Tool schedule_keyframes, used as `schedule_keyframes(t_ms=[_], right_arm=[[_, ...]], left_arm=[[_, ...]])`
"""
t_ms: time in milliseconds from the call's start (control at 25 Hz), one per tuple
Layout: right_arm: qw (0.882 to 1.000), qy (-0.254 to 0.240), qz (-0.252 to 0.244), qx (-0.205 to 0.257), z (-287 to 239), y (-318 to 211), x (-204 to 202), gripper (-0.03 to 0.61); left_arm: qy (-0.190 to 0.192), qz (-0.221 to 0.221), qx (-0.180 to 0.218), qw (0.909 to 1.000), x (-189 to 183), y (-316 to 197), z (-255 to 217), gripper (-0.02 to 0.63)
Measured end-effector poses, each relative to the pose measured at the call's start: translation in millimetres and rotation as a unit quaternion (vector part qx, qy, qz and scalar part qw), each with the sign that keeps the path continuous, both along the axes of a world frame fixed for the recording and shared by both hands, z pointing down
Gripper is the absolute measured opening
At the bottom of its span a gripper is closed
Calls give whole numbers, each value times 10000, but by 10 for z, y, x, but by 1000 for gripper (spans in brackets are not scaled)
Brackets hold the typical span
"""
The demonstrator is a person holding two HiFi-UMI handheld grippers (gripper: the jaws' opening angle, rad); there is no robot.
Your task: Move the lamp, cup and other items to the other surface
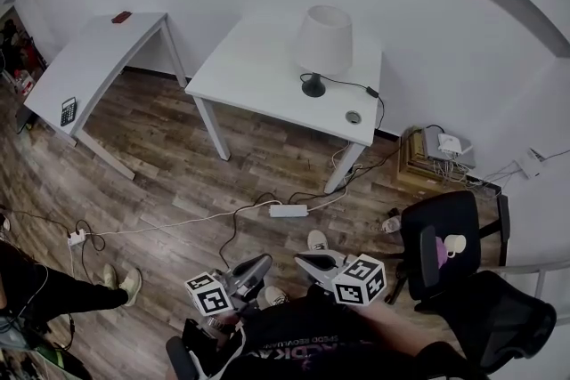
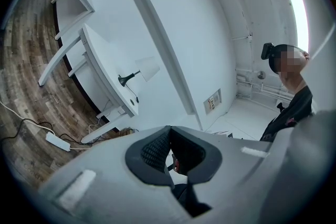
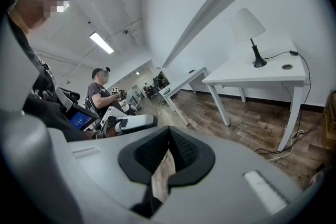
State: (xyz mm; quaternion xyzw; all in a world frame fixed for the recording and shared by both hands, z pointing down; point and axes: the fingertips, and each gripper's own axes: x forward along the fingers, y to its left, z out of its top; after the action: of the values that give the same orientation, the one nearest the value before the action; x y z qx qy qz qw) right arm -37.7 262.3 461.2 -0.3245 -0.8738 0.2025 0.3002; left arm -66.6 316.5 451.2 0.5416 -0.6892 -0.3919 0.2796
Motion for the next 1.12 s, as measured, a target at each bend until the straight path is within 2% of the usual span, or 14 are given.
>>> schedule_keyframes(t_ms=[200,480,680,1120], right_arm=[[9999,5,32,-162,23,-161,-322,5],[9996,-183,-207,-22,-53,-399,-936,12],[9988,-362,-277,190,-92,-654,-1348,21],[9957,-323,358,797,169,-1504,-2230,52]], left_arm=[[20,-438,-61,9990,-221,56,11,-2],[-86,-993,-89,9950,-658,-25,-65,-2],[-118,-1116,-54,9937,-919,-231,-71,-2],[-76,-1805,-119,9835,-1419,-109,-29,-2]])
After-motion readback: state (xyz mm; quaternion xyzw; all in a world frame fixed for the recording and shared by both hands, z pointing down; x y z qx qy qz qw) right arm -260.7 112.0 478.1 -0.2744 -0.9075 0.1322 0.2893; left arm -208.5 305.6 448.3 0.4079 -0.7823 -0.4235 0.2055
